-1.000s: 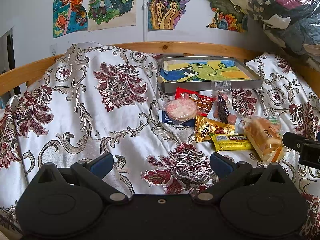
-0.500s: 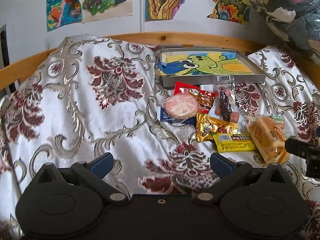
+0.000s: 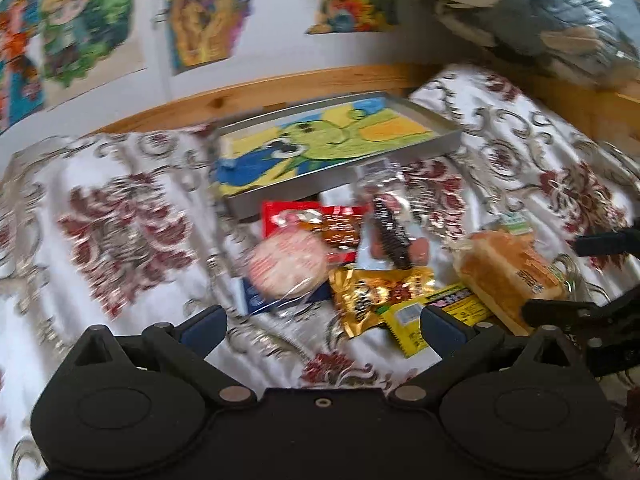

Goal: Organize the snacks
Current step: 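Grasp the bagged bread loaf with the right tool while the left tool approaches the yellow biscuit bar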

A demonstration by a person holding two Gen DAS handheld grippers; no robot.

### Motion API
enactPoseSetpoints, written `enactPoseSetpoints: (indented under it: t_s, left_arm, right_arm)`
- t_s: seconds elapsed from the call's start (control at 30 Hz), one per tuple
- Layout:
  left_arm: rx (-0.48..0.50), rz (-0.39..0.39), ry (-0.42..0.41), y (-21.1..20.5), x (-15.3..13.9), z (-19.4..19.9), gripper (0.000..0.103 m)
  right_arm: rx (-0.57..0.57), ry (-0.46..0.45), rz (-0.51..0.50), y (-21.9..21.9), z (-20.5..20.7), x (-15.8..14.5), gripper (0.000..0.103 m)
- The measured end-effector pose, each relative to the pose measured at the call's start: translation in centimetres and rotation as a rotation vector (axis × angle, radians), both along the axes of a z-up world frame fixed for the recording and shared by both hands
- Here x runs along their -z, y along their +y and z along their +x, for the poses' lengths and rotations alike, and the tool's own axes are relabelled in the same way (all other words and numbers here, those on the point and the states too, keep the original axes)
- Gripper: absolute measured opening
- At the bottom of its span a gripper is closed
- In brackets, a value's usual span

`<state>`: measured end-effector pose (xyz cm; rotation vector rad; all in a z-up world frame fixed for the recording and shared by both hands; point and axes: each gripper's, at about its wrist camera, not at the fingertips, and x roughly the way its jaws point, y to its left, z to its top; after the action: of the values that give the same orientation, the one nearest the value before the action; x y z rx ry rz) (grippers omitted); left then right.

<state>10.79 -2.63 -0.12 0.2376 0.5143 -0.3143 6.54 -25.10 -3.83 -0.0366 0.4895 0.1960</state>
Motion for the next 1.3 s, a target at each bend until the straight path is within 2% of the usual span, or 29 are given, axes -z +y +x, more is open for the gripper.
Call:
enactPoseSetpoints:
  t_s: [0.2,0.37,0.47,0.5,0.63,0.8,1.07,1.3]
  left_arm:
    - [0.146,0.073,0.029,-0.3,0.8,2.2,0.102]
    - [0.254,0.112,0.054,-1.3,1.2,3.8,0.102]
    - [0.290,0.136,0.030,-2.3,1.4,4.2,0.102]
    - [0.304,0.137,0.030,-2.7,1.4,4.3,0.102]
    - [0.396,0.166,0.038,-4.3,1.9,4.6,0.102]
    - [0.500,0.197,0.069,-6.4,2.5,5.6,0.102]
    - [0.627,0.145,0.234,-8.7,3.3,8.0,0.099]
    - [0.674,0.140,0.387,-10.6,4.8,10.6,0.095]
  right_arm:
    - [0.003,0.038,0.034,0.1,1.9,1.1,0.098]
    - [0.007,0.093,0.087,-0.7,3.0,2.1,0.081]
    - [0.023,0.123,0.165,-1.8,3.4,2.3,0.076]
    - [0.029,0.124,0.172,-2.0,3.5,2.2,0.071]
    - [0.059,0.102,0.122,-2.6,3.6,1.0,0.057]
    - [0.020,0.152,0.075,-3.6,4.2,-0.1,0.055]
    - [-0.005,0.193,0.087,-5.2,5.0,-1.1,0.056]
    - [0.008,0.208,0.114,-6.0,5.5,-0.7,0.056]
